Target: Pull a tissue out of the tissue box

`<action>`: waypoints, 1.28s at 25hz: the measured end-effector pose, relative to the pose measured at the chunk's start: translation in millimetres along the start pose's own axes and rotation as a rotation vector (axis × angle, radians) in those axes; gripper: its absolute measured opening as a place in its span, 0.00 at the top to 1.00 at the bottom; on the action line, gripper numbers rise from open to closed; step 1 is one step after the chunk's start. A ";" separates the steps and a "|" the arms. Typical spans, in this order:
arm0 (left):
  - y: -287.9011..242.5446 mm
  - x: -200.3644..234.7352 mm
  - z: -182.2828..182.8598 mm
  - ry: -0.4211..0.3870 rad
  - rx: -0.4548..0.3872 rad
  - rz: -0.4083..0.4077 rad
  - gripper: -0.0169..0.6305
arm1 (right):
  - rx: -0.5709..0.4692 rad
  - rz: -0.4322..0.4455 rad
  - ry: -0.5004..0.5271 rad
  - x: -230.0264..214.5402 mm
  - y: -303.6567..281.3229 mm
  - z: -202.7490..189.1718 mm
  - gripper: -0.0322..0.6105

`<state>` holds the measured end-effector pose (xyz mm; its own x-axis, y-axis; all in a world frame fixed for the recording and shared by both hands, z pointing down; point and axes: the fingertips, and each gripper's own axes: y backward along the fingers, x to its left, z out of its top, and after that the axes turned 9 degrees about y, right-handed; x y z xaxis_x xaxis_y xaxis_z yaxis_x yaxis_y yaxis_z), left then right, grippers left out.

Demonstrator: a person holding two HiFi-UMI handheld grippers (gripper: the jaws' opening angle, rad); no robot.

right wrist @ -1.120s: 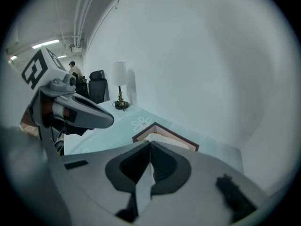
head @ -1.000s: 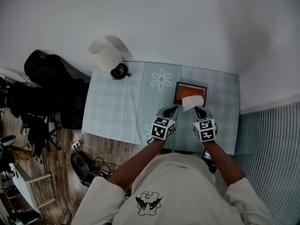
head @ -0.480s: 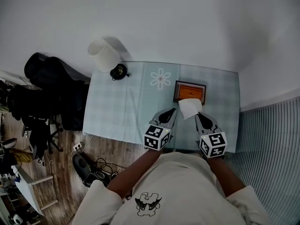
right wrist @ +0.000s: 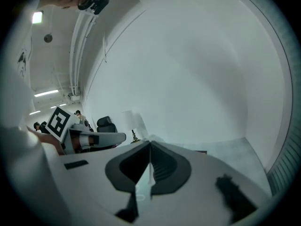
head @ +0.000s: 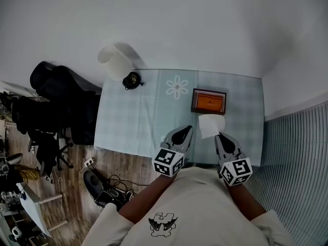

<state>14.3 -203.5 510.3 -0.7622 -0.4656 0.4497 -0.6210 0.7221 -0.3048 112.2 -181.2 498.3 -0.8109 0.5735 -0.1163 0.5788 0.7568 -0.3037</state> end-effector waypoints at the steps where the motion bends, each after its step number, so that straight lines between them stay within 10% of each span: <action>1: 1.4 -0.3 -1.8 -0.002 -0.001 0.000 0.96 | -0.001 0.004 -0.010 3.2 1.5 -4.3 0.93; 32: 5.0 -6.4 -12.3 0.025 0.010 -0.001 0.96 | 0.055 0.012 -0.003 13.8 1.4 -16.1 0.93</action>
<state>18.3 -190.6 516.2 -0.7571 -0.4529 0.4708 -0.6233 0.7167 -0.3129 103.1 -167.2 511.5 -0.8044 0.5813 -0.1230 0.5828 0.7316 -0.3537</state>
